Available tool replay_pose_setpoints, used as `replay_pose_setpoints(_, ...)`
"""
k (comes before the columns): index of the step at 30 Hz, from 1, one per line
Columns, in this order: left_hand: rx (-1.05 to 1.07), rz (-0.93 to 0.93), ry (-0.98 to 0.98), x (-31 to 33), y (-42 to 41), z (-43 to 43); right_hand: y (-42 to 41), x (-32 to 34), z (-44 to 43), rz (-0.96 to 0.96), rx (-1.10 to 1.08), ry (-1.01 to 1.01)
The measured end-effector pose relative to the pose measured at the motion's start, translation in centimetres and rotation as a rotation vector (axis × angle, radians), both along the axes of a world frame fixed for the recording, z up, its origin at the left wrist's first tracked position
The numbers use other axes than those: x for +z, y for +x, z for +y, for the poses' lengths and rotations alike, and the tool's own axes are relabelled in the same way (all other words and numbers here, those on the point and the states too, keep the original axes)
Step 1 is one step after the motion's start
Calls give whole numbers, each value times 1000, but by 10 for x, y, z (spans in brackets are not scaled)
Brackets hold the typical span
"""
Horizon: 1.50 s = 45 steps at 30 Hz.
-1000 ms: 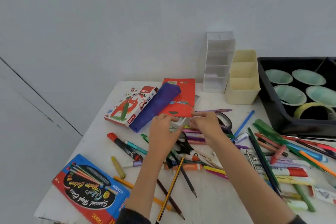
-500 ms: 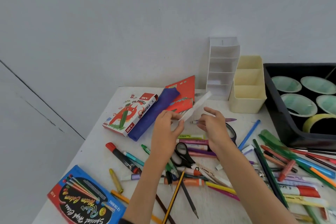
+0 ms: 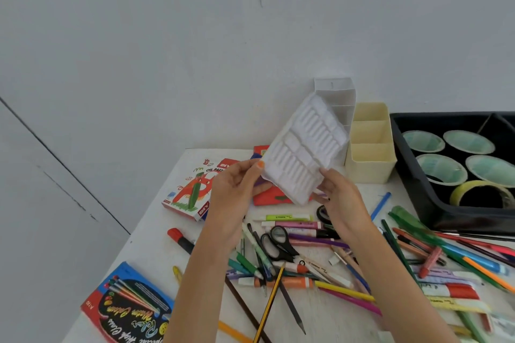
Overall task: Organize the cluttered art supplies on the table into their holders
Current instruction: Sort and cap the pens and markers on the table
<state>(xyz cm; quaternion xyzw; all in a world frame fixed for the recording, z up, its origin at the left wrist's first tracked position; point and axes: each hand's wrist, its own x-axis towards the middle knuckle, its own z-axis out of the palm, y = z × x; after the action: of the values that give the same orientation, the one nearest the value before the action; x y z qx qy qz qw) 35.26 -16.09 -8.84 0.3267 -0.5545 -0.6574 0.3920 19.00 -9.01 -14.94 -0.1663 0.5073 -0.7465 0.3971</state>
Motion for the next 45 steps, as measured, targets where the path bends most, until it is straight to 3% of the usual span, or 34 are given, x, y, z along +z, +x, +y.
replay_pose_setpoints(5,-6,64,165,-9,13,13,13,0,21,-73,-30,-47)
replay_pose_setpoints(9,9,-48,209,-18,25,35,30,2,51,-72,-26,-34)
replay_pose_setpoints(12,169,-201,-29,-31,36,60,52,2,82,-34,-82,-19)
replay_pose_setpoints(16,81,-194,-337,-39,44,105,93,10,119,183,-227,-52)
replay_pose_setpoints(20,-127,-92,-271,-34,42,148,130,10,142,412,-92,-119)
replay_pose_setpoints(24,14,-78,-337,-34,46,163,144,5,160,632,32,-120)
replay_pose_setpoints(27,94,-83,-289,-36,51,170,141,4,180,569,42,-139)
replay_pose_setpoints(29,127,-101,-243,-38,54,176,140,0,193,567,-76,-112)
replay_pose_setpoints(35,178,-127,-25,-51,57,203,113,-18,226,798,-475,281)
replay_pose_setpoints(39,157,-119,135,-67,61,223,107,-26,249,601,-308,334)
replay_pose_setpoints(45,130,-247,182,-92,78,253,119,-47,277,587,-255,454)
